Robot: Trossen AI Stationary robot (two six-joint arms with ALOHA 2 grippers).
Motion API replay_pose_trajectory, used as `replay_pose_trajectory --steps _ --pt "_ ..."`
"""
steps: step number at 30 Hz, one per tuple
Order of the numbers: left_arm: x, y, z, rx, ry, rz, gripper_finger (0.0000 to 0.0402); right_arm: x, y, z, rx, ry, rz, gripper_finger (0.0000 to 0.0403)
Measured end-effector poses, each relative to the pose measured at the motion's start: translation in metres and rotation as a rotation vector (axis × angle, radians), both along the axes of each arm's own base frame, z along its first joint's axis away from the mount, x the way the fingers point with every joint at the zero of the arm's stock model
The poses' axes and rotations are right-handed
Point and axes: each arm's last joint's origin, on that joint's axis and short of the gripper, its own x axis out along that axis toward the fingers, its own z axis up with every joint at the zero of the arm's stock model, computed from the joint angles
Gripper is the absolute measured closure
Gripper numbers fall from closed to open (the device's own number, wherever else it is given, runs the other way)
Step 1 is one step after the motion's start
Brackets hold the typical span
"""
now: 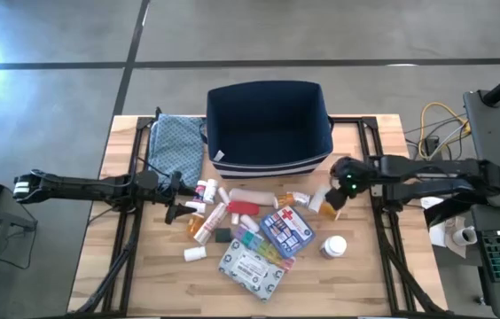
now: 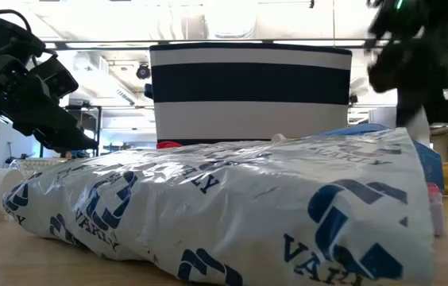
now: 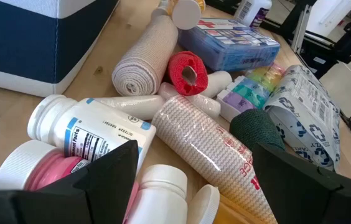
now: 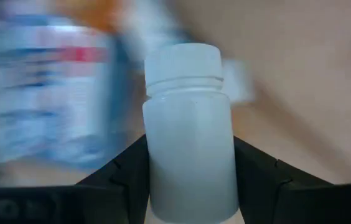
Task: Pick & place medical supplies in basket/bin
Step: Put the white pill bottle into the blue bin
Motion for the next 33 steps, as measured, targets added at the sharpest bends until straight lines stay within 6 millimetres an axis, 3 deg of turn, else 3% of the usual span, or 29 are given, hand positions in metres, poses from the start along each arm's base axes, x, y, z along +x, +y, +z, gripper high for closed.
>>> replay_pose_trajectory --steps 8,13,15,19,24,28,33 --pt "0.000 0.000 0.000 0.000 0.000 0.000 0.0107 0.007 0.007 0.078 0.094 -0.747 0.178 0.0232" --pt "0.000 0.000 0.000 0.000 0.000 0.000 0.0107 0.011 0.000 0.107 -0.062 -1.055 0.027 0.0232" --pt "0.000 0.000 0.000 0.000 0.000 0.000 0.0107 0.015 -0.008 0.107 -0.145 -1.054 -0.109 0.0232" --pt "0.000 0.000 0.000 0.000 0.000 0.000 0.0107 0.028 -0.028 0.087 -0.276 -0.873 -0.339 0.0232" --pt "0.000 0.000 0.000 0.000 0.001 0.000 0.0107 0.046 -0.044 0.074 -0.445 -0.755 -0.333 0.0217" --pt "0.000 0.000 0.000 0.000 0.001 0.000 0.0107 0.058 -0.048 0.085 -0.578 -0.686 -0.261 0.0189" --pt "0.000 0.000 0.000 0.000 0.001 0.000 0.0107 0.067 -0.053 0.122 -0.693 -0.540 -0.221 0.0167"
